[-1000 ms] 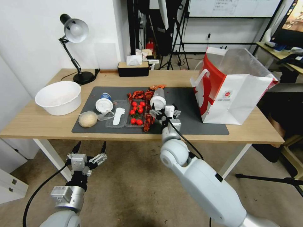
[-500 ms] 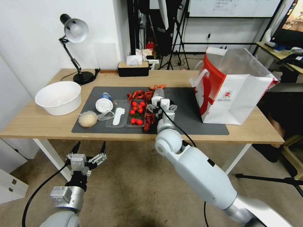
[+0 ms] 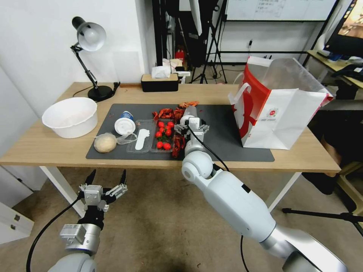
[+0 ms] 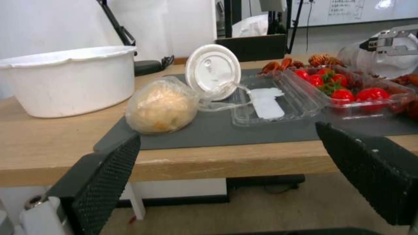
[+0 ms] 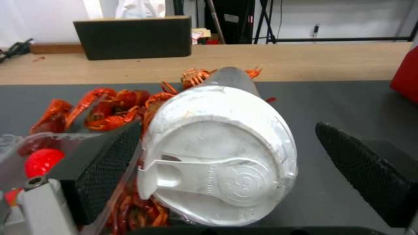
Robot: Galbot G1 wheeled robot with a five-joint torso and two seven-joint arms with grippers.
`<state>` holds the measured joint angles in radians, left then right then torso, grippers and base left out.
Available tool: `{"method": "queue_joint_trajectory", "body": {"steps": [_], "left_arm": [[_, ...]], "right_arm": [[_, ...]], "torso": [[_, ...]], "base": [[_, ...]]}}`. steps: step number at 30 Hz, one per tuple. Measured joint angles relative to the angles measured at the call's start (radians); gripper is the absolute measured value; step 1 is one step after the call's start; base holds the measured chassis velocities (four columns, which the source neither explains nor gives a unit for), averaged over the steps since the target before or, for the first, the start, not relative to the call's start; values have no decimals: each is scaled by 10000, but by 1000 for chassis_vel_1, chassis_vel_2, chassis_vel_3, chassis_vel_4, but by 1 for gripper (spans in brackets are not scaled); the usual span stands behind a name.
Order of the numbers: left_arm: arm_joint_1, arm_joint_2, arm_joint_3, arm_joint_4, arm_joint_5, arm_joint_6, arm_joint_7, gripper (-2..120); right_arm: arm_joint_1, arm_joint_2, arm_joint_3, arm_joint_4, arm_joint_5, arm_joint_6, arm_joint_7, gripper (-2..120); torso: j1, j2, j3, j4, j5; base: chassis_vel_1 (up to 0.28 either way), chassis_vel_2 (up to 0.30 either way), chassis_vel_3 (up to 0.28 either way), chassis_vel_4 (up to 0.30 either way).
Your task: Pick up the trash from the table and place it into the takeout bag.
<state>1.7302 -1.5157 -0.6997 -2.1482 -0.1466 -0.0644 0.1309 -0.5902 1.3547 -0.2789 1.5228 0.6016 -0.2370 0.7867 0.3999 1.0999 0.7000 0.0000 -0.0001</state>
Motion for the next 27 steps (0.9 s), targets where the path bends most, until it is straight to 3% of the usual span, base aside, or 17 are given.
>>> {"method": "queue_joint_trajectory", "body": {"steps": [14, 24, 27], "left_arm": [[-6, 0, 33, 82, 1, -97, 22, 100], [5, 4, 33, 118, 2, -170, 27, 100], [9, 1, 32, 123, 7, -180, 27, 100]], "right_arm": [[98, 124, -31, -344, -2, -79, -7, 99], [150, 183, -68, -531, 83, -66, -150, 73], [120, 149, -69, -469, 103, -64, -166, 73]], "torso": [[0, 0, 0, 0, 0], [0, 0, -1, 0, 0], [0, 0, -1, 0, 1]], "base": [[0, 0, 0, 0], [0, 0, 0, 0], [0, 0, 0, 0]]}}
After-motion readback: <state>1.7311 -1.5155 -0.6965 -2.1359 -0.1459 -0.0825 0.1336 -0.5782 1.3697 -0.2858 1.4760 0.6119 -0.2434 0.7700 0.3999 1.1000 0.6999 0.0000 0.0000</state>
